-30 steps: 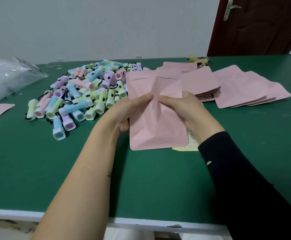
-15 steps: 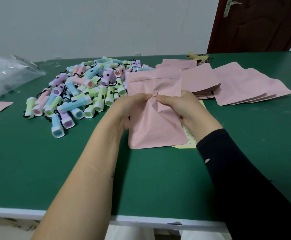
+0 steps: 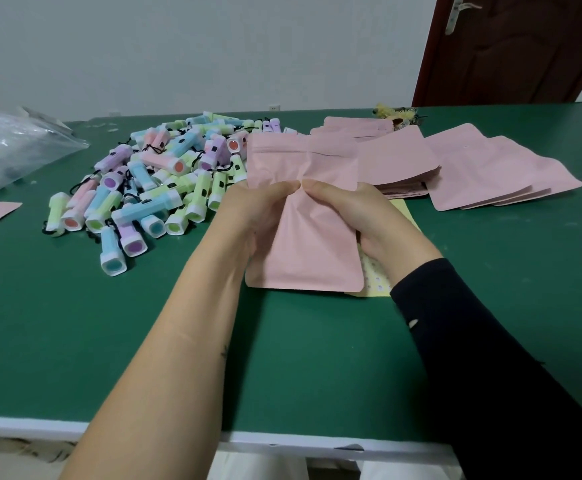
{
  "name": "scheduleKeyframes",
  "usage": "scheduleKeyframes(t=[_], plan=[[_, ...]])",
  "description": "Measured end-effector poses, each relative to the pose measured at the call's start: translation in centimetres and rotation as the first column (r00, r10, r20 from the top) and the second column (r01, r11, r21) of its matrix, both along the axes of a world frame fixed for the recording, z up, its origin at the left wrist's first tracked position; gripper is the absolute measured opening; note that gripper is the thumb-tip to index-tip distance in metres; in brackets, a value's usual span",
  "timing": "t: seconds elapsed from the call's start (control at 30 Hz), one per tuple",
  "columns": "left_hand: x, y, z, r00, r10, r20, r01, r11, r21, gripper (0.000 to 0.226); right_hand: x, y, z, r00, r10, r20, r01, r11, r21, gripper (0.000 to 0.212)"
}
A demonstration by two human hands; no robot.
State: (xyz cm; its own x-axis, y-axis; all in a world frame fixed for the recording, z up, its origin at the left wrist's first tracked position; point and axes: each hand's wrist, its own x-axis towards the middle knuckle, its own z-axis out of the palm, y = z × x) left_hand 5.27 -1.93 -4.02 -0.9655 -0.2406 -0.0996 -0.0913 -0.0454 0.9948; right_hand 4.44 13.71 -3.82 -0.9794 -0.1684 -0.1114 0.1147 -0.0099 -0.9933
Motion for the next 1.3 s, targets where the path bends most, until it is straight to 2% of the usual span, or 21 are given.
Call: scheduleKeyframes(t=[0.07,0.23,0.33,0.47,0.53,0.73,0.87,1.0,1.07,1.13,1.2,1.3], plan=[[0.0,0.3,-0.1,1.000,0.008,-0.024,-0.008,1.000,-0.005,0.020,0.0,-0.3,-0.1,0.999,-0.037,0.021,0.037,0.999,0.000,0.037],[0.1,0.4,-0.2,0.998,-0.021,-0.066,0.015,0.995,-0.094,0.017,0.0,-0.5,0.1,0.990,-0.135,0.030,0.131,0.985,0.116,0.043],[0.1,0.3,-0.1,0.997,-0.019,-0.078,0.016,0.999,-0.036,0.024,0.0,-0.6,0.2,0.992,-0.125,0.020,0.121,0.983,0.135,0.042],[0.2,0.4,-0.1,0.996,0.037,-0.079,-0.040,0.999,-0.028,0.018,0.5,-0.9,0.2,0.998,-0.059,0.004,0.058,0.994,0.096,0.025],[0.3,0.4,-0.1,0.997,0.011,-0.076,-0.013,1.000,-0.020,0.025,0.5,-0.8,0.3,0.999,-0.050,0.004,0.050,0.992,0.115,0.020],[0.6,-0.4,0.4,0.993,-0.023,-0.117,0.027,0.999,0.030,0.021,0.8,-0.9,0.7,0.996,-0.068,0.060,0.056,0.980,0.191,0.022],[0.6,-1.4,0.7,0.987,0.017,-0.157,-0.010,0.999,0.046,0.019,1.0,-1.0,1.1,0.999,-0.013,0.044,0.001,0.966,0.260,0.021],[0.7,-1.8,0.8,0.975,0.061,-0.214,-0.052,0.998,0.047,0.015,1.0,-1.2,1.1,0.999,-0.028,0.031,0.018,0.958,0.287,0.024],[0.8,-1.9,0.7,0.972,0.065,-0.228,-0.066,0.998,0.004,0.012,1.0,-1.2,1.0,0.999,-0.041,0.029,0.031,0.951,0.307,0.026],[0.7,-2.0,0.6,0.965,0.065,-0.255,-0.097,0.989,-0.116,0.015,1.2,-1.2,1.0,0.998,-0.061,0.011,0.054,0.940,0.336,0.019],[0.5,-2.2,0.5,0.957,0.055,-0.286,-0.141,0.947,-0.289,0.018,1.3,-1.0,1.0,0.997,-0.080,-0.016,0.080,0.925,0.371,0.012],[0.4,-2.7,0.5,0.960,-0.016,-0.280,-0.134,0.851,-0.508,0.011,1.5,-0.7,0.9,0.994,-0.098,-0.044,0.108,0.905,0.412,0.022]])
